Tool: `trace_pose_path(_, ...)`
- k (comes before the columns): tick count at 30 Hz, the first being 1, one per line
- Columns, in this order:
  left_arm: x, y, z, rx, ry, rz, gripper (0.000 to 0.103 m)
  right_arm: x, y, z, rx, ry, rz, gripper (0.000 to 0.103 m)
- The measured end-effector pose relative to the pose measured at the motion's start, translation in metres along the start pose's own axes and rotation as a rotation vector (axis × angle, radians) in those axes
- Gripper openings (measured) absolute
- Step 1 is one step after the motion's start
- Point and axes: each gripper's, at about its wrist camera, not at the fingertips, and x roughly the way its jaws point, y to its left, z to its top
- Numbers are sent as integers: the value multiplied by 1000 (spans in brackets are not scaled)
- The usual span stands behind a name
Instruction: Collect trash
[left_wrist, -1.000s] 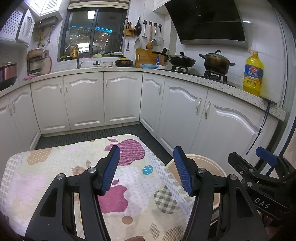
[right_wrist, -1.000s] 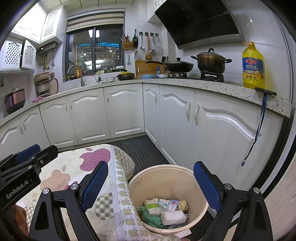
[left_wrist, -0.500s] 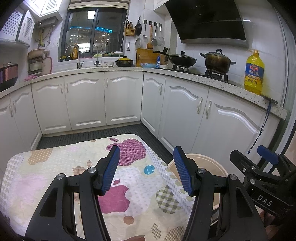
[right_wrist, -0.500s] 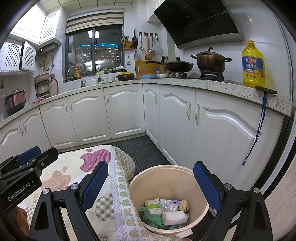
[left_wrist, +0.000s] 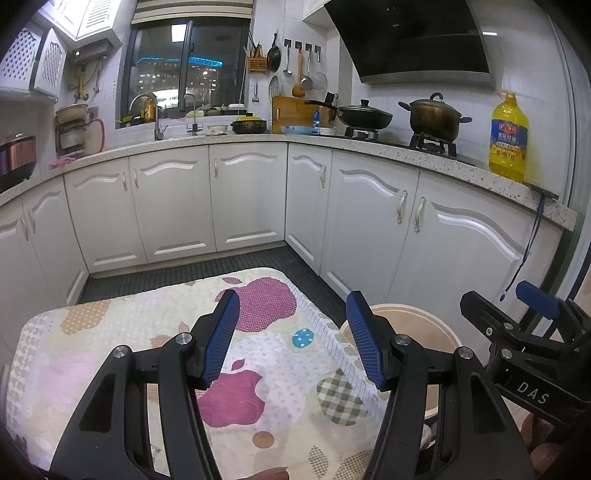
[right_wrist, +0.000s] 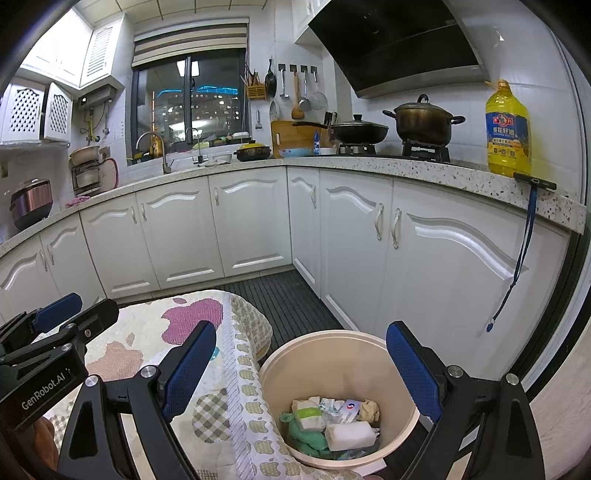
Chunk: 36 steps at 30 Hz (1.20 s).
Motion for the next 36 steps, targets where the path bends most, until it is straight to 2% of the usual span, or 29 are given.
trace_pose_path(36, 8, -3, -6, 29, 7, -8, 59, 5, 0, -8, 7, 30, -8, 92)
